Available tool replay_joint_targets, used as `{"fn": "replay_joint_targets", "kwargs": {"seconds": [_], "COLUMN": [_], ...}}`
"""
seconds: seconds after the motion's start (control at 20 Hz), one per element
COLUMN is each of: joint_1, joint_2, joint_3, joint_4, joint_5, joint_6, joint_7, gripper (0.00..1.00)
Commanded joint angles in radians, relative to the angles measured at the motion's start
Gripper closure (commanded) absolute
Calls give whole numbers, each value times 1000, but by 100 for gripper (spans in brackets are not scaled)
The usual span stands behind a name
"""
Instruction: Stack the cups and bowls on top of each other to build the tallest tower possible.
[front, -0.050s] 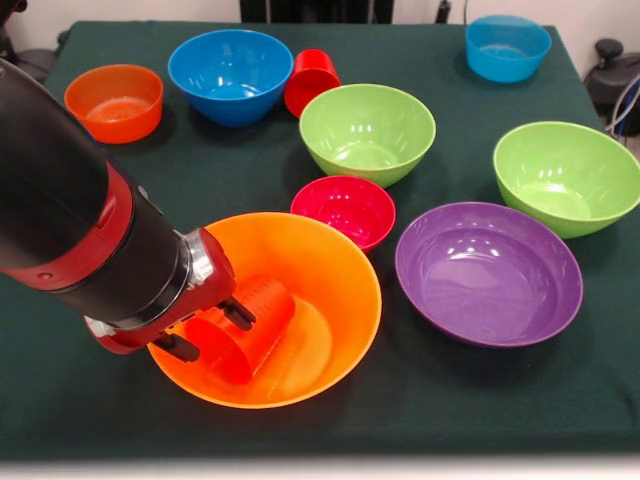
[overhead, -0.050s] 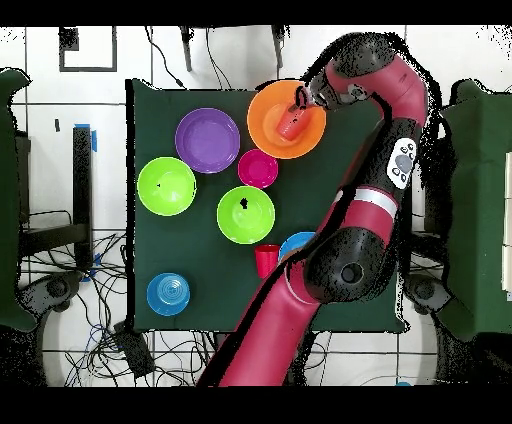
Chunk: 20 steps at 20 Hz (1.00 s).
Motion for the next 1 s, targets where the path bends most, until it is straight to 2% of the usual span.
{"fn": "replay_joint_targets", "kwargs": {"seconds": [0.05,0.4,0.6,1.0], "joint_1": [55,128,157,205], "joint_2": [27,23,7,-52], "joint_3": [90,180,230,406], "joint_4": [-18,4,23,72], "joint_5": [-108,-159,-189,-340], "joint_6": [1,-17,22,112], "joint_7": [-215,-119,-81,-62], "gripper": [0,0,0,0]}}
